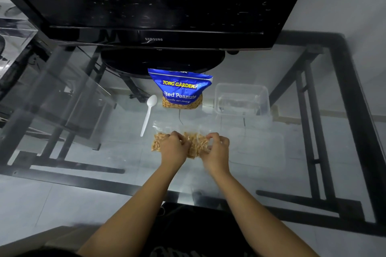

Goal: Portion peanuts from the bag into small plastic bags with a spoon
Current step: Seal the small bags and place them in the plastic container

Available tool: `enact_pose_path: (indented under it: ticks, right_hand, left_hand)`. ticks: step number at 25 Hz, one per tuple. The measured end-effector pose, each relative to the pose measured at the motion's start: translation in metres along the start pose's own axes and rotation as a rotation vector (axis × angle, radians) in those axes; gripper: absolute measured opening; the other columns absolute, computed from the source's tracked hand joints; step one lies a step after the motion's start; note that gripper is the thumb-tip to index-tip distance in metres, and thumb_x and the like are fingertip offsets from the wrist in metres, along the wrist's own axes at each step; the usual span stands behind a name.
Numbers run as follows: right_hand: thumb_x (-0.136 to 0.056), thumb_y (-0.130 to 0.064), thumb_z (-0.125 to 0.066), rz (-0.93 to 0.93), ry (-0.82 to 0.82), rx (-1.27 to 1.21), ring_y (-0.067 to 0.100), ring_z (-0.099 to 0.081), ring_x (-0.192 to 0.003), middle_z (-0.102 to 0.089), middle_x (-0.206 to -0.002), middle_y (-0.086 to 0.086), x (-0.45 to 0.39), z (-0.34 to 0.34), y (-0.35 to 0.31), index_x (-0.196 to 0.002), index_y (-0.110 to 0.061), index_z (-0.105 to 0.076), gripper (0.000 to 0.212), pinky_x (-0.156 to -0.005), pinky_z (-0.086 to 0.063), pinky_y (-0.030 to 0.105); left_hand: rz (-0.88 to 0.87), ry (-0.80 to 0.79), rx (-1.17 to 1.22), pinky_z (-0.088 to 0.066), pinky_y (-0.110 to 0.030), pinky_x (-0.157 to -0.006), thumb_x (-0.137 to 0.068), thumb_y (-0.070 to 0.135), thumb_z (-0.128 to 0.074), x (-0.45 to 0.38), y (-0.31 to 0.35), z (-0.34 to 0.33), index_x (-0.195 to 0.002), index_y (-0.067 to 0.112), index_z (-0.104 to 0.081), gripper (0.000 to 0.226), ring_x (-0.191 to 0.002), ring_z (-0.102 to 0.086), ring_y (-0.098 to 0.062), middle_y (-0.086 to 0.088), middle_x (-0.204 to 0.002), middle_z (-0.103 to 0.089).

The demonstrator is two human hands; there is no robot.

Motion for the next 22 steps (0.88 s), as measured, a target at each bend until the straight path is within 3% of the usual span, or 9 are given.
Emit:
enact_pose_path:
  ticks: [4,8,11,14,18,22]
  right_hand:
    - [-0.078,-0.001,-0.067,0.053,0.004,-0.064,0.020,-0.058,-0.098,-0.040,-0.123,0.007,0.001,-0.002,0.003,-0.109,-0.020,-0.055,0.038,-0.080,-0.050,0.019]
    - [-0.078,0.002,-0.066,0.026,0.008,-0.197,0.017,-0.057,-0.097,-0.051,-0.117,0.004,0.003,0.001,0.009,-0.112,-0.023,-0.057,0.043,-0.081,-0.049,0.016]
    - [-0.081,-0.001,-0.064,0.031,-0.018,-0.288,0.013,-0.058,-0.094,-0.060,-0.109,-0.005,0.003,0.008,0.008,-0.109,-0.025,-0.058,0.037,-0.074,-0.044,0.008]
    - [-0.086,-0.007,-0.062,0.068,0.010,-0.339,0.008,-0.054,-0.100,-0.059,-0.108,-0.011,-0.002,0.039,-0.003,-0.111,-0.024,-0.057,0.031,-0.075,-0.042,0.005]
    - [-0.086,-0.007,-0.061,0.118,0.071,-0.432,0.011,-0.061,-0.096,-0.059,-0.108,-0.010,-0.030,0.105,-0.023,-0.112,-0.027,-0.056,0.033,-0.073,-0.053,0.016]
    - [-0.086,-0.006,-0.061,0.149,0.138,-0.331,0.013,-0.063,-0.092,-0.055,-0.116,-0.010,-0.087,0.157,-0.030,-0.120,-0.024,-0.053,0.039,-0.078,-0.054,0.024]
  left_hand:
    - [-0.062,-0.033,0.129,-0.048,-0.030,-0.060,-0.082,0.008,-0.063,0.006,0.008,0.005,-0.100,0.010,-0.046,0.025,-0.074,-0.058,-0.023,-0.001,-0.073,-0.056]
    - [0.071,-0.090,0.321,-0.056,-0.039,-0.080,-0.080,0.017,-0.070,0.007,0.000,0.003,-0.119,0.012,-0.046,0.046,-0.089,-0.061,-0.023,-0.003,-0.097,-0.059]
    - [0.113,-0.119,0.340,-0.056,-0.034,-0.076,-0.083,0.014,-0.065,0.004,-0.002,-0.002,-0.105,0.001,-0.063,0.025,-0.078,-0.064,-0.021,-0.007,-0.089,-0.069]
    - [0.137,-0.207,0.586,-0.052,-0.027,-0.066,-0.085,0.008,-0.063,0.003,0.017,-0.003,-0.098,0.001,-0.067,0.015,-0.070,-0.064,-0.022,-0.013,-0.081,-0.071]
    - [0.096,-0.312,0.808,-0.046,-0.018,-0.055,-0.088,0.009,-0.061,-0.005,0.083,-0.005,-0.093,0.007,-0.064,0.007,-0.061,-0.052,-0.014,-0.006,-0.070,-0.059]
    - [-0.033,-0.245,0.755,-0.055,-0.024,-0.066,-0.087,0.013,-0.063,-0.039,0.153,-0.025,-0.104,0.008,-0.062,0.018,-0.077,-0.067,-0.016,-0.008,-0.087,-0.069]
Point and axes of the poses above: each hand's wrist, its own x-axis away from the middle knuckle, its own z-axis out of the back of the hand, y = z × x, the point moved 5 cm from there along -x, towards the middle knuckle
